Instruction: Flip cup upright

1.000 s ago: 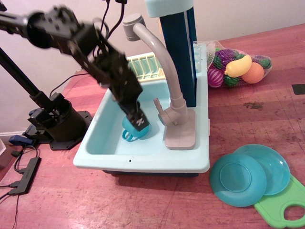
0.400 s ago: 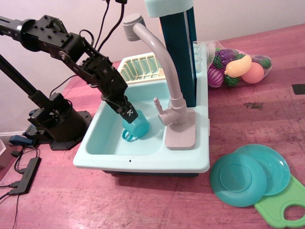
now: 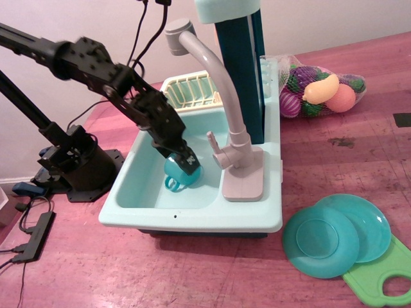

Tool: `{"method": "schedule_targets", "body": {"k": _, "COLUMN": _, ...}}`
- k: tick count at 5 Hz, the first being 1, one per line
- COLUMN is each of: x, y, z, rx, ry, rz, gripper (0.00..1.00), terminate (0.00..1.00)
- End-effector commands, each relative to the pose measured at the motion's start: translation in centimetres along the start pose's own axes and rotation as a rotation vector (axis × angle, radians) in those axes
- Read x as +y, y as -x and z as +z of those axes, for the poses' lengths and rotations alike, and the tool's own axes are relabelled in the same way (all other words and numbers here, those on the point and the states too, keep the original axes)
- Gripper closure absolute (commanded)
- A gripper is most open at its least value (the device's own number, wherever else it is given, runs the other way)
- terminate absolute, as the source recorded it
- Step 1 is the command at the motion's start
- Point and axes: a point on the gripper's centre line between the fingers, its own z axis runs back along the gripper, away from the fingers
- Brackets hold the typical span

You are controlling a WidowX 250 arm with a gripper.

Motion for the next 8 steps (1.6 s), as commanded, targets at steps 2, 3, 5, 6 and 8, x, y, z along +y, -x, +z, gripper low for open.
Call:
{"method": "schedule_targets", "body": {"k": 2, "x": -1.4, "y": 0.4, "z": -0.1, "rx": 0.045, "ry": -0.008, "rz": -0.026, "gripper": 1.0, "terminate": 0.0}}
{"method": "schedule_targets", "body": {"k": 3, "x": -1.3, "y": 0.5, "z": 1.8, "rx": 0.098, "ry": -0.092, "rz": -0.1, "gripper": 1.0, "terminate": 0.0}}
{"method": "schedule_targets", "body": {"k": 5, "x": 1.8, "y": 0.5, "z": 6.2, "rx": 0.093, "ry": -0.239, "rz": -0.132, "gripper": 0.0, "terminate": 0.0}}
{"method": "schedule_targets", "body": {"k": 6, "x": 1.6, "y": 1.3, "z": 6.0, "rx": 0.151, "ry": -0.319, "rz": -0.175, "gripper": 0.0, "terminate": 0.0}}
{"method": "schedule_targets", "body": {"k": 8, "x": 1.9, "y": 2.7, "z": 3.8, "rx": 0.22, "ry": -0.373, "rz": -0.214, "gripper": 0.0, "terminate": 0.0}}
